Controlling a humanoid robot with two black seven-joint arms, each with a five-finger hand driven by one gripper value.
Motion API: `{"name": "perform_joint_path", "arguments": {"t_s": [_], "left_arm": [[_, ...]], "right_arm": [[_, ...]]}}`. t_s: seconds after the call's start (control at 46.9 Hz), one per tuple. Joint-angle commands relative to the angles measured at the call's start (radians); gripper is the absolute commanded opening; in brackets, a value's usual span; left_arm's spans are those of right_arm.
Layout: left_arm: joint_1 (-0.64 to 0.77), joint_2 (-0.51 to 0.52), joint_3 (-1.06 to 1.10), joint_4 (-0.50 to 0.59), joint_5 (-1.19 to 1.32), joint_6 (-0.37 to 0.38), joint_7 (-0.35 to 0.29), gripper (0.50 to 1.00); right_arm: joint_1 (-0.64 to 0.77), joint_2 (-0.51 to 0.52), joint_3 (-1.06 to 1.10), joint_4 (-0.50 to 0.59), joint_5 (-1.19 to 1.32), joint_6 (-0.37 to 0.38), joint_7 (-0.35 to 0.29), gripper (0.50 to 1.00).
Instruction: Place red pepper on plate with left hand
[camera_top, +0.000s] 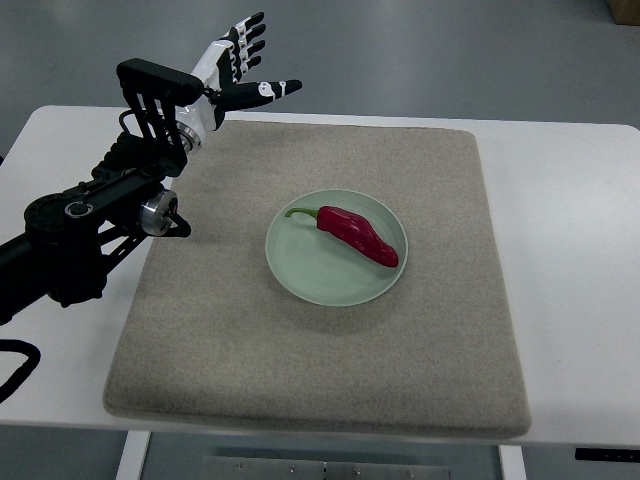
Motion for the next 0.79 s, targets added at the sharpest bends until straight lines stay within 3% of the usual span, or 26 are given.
{"name": "perform_joint_path", "arguments": {"t_s": [0.0,0.235,0.47,0.768], "left_arm": [[0.023,-0.002,-0.045,0.001,-0.091,-0.002,0.001,0.964],[0.090,-0.002,-0.121,-0.007,-0.112,-0.034,-0.006,0.966],[0.170,-0.002,-0.292,0.002,-0.115,-0.180,-0.004,0.975],[0.199,-0.002,-0.312,0.044,-0.275,-0.214,-0.006,0.999]], "right_arm": [[0.001,0.000,0.000,0.001,0.000,0.000,0.000,0.932],[0.001,0.000,0.000,0.001,0.000,0.000,0.001,0.932],[0.001,0.000,0.000,-0.001,0.000,0.000,0.000,0.932],[0.001,0.000,0.000,0.001,0.000,0.000,0.000,0.932]]}}
